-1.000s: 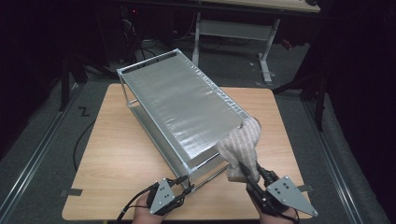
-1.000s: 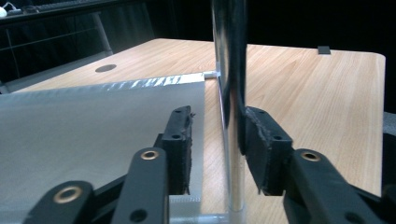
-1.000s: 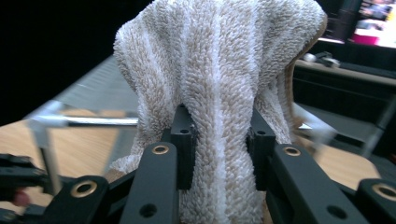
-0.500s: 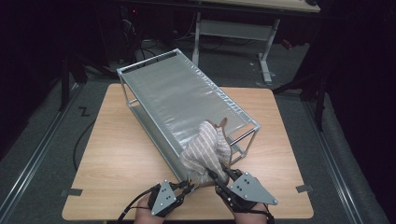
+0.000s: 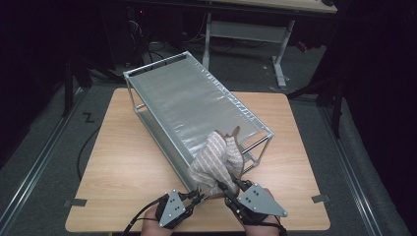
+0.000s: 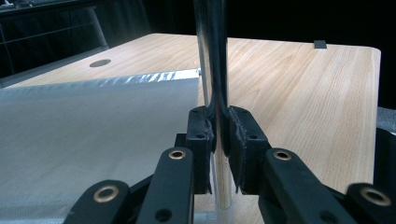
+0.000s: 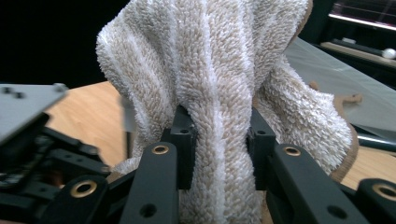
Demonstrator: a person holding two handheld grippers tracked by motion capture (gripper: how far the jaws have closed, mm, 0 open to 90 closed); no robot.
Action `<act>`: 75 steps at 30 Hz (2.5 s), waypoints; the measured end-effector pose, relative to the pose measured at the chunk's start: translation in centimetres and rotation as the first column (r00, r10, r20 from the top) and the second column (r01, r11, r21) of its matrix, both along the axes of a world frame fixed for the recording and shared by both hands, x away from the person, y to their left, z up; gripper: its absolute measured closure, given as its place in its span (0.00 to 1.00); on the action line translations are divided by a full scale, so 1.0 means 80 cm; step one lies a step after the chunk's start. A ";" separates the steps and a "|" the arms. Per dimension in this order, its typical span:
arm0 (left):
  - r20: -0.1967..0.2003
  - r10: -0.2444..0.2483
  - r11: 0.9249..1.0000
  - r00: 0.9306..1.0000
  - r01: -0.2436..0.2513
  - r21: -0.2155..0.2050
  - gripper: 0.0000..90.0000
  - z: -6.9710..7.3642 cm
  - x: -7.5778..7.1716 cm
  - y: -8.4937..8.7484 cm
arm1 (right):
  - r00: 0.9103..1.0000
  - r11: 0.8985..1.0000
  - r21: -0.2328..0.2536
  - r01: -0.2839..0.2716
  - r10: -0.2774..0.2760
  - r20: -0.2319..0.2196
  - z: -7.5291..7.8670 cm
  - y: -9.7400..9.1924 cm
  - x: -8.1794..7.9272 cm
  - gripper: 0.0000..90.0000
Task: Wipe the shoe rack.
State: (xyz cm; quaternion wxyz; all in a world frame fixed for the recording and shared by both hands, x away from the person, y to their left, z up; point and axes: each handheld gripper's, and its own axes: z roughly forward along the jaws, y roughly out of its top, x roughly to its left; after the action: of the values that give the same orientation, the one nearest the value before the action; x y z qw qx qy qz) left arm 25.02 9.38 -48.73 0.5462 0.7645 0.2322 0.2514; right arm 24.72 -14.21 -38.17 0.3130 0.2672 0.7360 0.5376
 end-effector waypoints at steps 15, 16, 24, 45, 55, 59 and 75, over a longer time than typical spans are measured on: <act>-0.007 0.011 1.000 1.000 -0.011 0.007 0.88 0.002 -0.007 0.011 | 0.983 0.983 0.018 0.181 -0.180 -0.046 0.000 -0.062 0.051 0.79; -0.006 0.012 1.000 1.000 -0.012 0.009 0.88 0.002 -0.008 0.011 | 0.979 0.980 0.017 0.199 -0.198 -0.048 0.000 -0.068 0.056 0.79; 0.002 0.021 1.000 1.000 -0.021 0.013 0.88 0.001 -0.011 0.015 | 0.956 0.957 0.022 0.289 -0.287 -0.067 -0.002 -0.098 0.078 0.79; 0.011 0.016 1.000 1.000 -0.016 0.016 0.88 0.000 -0.010 0.015 | 0.979 0.981 0.004 0.195 -0.194 -0.059 0.001 -0.072 0.063 0.79; 0.010 0.017 1.000 1.000 -0.017 0.014 0.87 0.000 -0.009 0.015 | 0.998 0.998 -0.020 0.056 -0.057 -0.042 0.004 -0.030 0.033 0.79; 0.009 0.019 1.000 1.000 -0.019 0.014 0.87 0.000 -0.009 0.015 | 0.999 0.999 -0.036 -0.015 0.014 -0.034 0.004 -0.008 0.017 0.79; 0.011 0.021 1.000 1.000 -0.021 0.012 0.87 0.000 -0.009 0.015 | 0.991 0.988 -0.074 -0.137 0.137 -0.015 0.003 0.030 -0.015 0.79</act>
State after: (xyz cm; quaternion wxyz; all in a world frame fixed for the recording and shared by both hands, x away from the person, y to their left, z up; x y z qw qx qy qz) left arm 24.34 10.56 -48.70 0.5403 0.7638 0.2358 0.2627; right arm 23.54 -11.79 -37.95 0.2812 0.2070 0.7737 0.5286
